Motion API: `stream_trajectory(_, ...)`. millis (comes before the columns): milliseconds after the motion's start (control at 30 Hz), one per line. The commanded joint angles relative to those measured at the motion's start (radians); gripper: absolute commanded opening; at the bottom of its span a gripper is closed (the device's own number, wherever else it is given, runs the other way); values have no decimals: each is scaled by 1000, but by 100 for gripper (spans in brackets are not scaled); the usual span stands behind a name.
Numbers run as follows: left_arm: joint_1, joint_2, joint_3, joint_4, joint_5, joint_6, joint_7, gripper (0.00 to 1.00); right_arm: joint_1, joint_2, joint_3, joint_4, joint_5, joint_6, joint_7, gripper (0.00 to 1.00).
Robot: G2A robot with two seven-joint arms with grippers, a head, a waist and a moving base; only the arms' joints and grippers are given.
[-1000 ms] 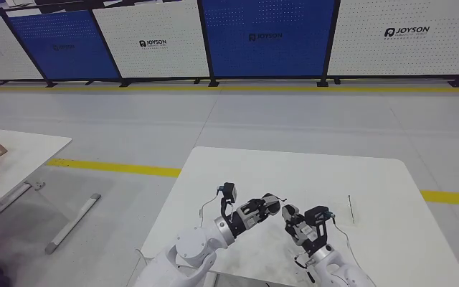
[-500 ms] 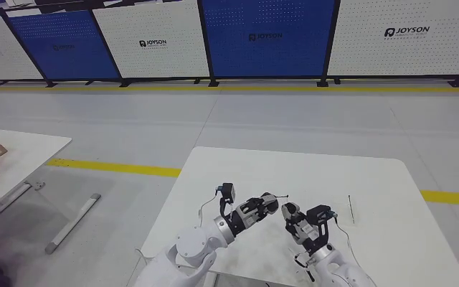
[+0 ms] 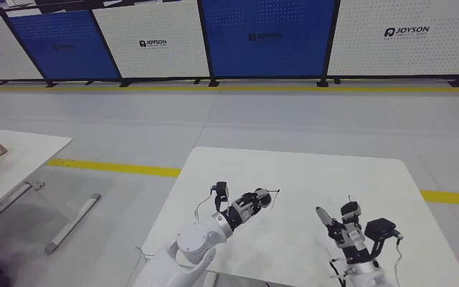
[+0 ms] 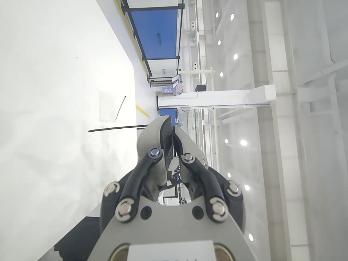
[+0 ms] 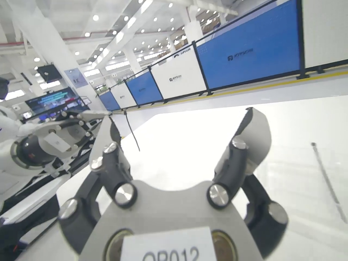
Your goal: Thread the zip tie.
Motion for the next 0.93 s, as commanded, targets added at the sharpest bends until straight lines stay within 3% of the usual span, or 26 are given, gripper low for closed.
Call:
stream_trajectory(0, 1, -1, -2, 12, -11, 4, 18, 0, -30, 3, 49, -18, 39, 2, -21, 100)
stream_trajectory(200, 20, -3, -32, 59, -54, -14, 70, 0, -89, 9, 143, -41, 135, -7, -44, 100)
stream_trajectory(333, 27, -6, -44, 84, -72, -23, 105, 0, -101, 7, 168, -36, 198, -5, -55, 100)
stream_trajectory(467, 21, -10, -51, 114, -81, -29, 148, 0, -100, 5, 180, -14, 246, -16, -66, 100)
stream_trajectory(600, 13, -14, -48, 136, -101, -42, 151, 0, -98, 4, 184, -1, 258, -17, -69, 100)
stream_trajectory(900, 14, -15, -48, 138, -106, -44, 145, 0, -98, 4, 184, -1, 258, -17, -69, 100)
